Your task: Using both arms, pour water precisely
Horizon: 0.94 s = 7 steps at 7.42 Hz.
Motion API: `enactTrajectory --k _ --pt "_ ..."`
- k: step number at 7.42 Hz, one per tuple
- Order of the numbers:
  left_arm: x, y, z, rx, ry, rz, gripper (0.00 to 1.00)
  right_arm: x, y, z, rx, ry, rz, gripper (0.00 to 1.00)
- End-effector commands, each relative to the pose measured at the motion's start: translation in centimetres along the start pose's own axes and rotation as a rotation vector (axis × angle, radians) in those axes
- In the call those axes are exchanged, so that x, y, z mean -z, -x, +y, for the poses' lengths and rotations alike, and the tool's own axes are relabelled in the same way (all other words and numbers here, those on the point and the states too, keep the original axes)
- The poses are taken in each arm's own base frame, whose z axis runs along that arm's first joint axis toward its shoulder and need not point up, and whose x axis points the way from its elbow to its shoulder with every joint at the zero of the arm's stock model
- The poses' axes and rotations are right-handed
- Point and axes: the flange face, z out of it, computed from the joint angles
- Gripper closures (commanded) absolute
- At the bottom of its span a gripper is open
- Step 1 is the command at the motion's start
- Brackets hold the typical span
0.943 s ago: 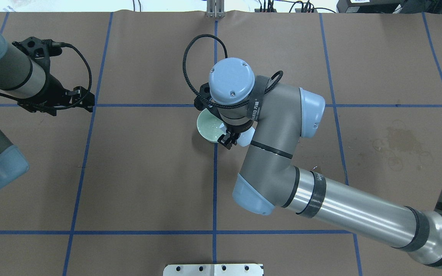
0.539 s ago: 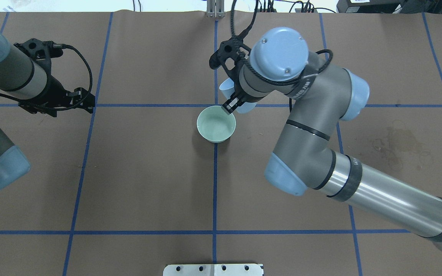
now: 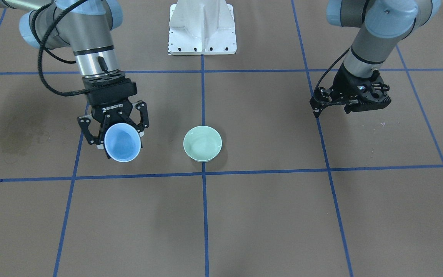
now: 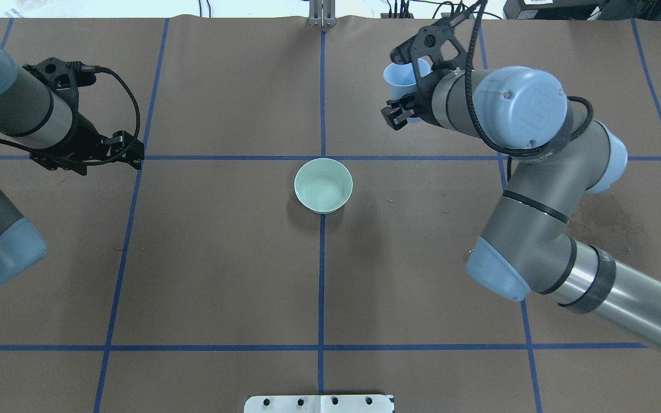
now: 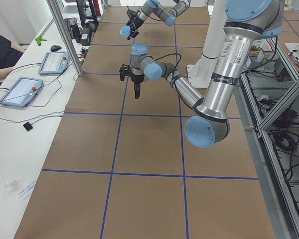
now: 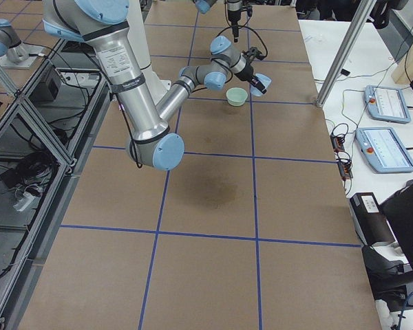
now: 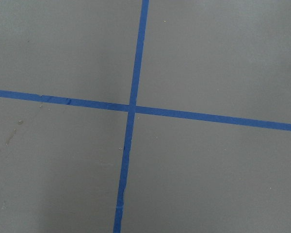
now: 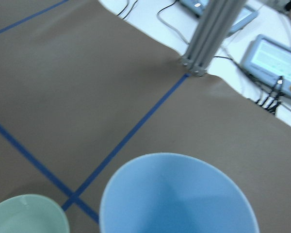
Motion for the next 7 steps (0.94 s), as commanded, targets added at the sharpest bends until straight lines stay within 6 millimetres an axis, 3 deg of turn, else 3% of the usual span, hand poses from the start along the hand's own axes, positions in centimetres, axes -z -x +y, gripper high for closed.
enactTrajectory --k 1,3,4,5,6,7 --pt "0.2 -0.1 0.0 0.002 -0.003 0.003 0.0 -0.7 -10.3 5.6 -0.331 -0.028 0.228 1.0" --pt "0.2 -0.2 0.0 0.002 -0.004 0.004 0.0 -0.5 -18.1 12.2 -0.391 -0.124 0.488 1.0" --pt "0.5 -0.3 0.0 0.002 -0.007 0.009 0.0 0.1 -20.6 16.7 -0.426 -0.14 0.502 1.0" --pt "0.5 -0.5 0.1 0.031 -0.005 0.012 0.0 -0.3 -22.7 20.1 -0.466 -0.206 0.549 1.0" --pt "0.6 -0.6 0.2 0.042 -0.006 0.016 0.0 -0.4 -22.6 23.2 -0.489 -0.22 0.562 1.0" --pt "0.7 -0.7 0.2 0.042 -0.008 0.019 0.0 -0.8 -20.2 24.8 -0.533 -0.248 0.533 1.0"
